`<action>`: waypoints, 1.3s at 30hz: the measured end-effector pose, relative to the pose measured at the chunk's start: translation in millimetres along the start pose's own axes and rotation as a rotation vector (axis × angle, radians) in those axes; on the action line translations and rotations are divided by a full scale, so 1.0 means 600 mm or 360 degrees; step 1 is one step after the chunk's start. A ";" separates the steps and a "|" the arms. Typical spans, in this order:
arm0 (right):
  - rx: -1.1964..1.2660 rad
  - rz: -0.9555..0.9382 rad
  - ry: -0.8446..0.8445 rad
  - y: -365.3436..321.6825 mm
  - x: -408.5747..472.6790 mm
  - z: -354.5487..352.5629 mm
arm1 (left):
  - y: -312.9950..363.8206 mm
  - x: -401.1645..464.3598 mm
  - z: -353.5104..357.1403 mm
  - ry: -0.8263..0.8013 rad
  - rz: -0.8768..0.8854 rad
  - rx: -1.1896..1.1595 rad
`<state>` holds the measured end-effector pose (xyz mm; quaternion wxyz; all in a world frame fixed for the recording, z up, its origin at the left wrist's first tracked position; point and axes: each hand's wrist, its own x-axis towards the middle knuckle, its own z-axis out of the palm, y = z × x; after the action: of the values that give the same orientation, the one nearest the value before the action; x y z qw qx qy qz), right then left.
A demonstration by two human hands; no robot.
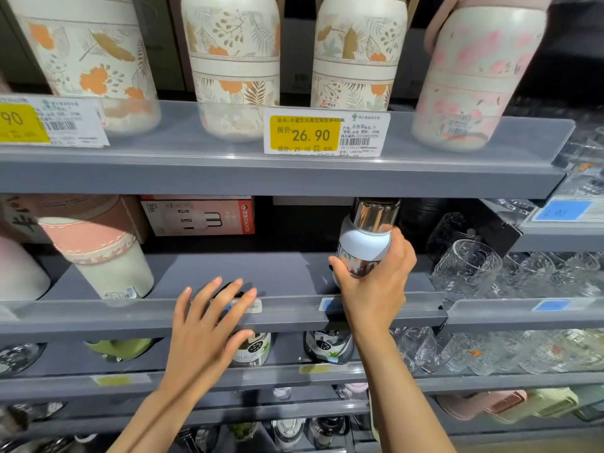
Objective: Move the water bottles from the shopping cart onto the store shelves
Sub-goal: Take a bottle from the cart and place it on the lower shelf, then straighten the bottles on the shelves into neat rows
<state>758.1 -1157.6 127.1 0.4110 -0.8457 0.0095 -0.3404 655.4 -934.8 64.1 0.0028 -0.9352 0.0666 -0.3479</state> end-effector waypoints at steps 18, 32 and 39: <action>0.0383 -0.0596 0.0076 -0.071 -0.092 0.018 | -0.002 -0.023 -0.019 -0.0001 0.0005 -0.0092; 0.0627 -0.0380 -0.0741 -0.333 -0.242 0.173 | -0.323 -0.132 -0.079 0.0242 -0.0280 0.0079; 0.0519 -0.0147 -0.0552 -0.396 -0.265 0.243 | -0.371 -0.143 -0.045 0.0259 0.0109 0.0366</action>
<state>658.3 -852.8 140.5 0.5216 -0.8135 -0.1549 -0.2055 600.6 -702.1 40.3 0.1163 -0.8946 0.0583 -0.4275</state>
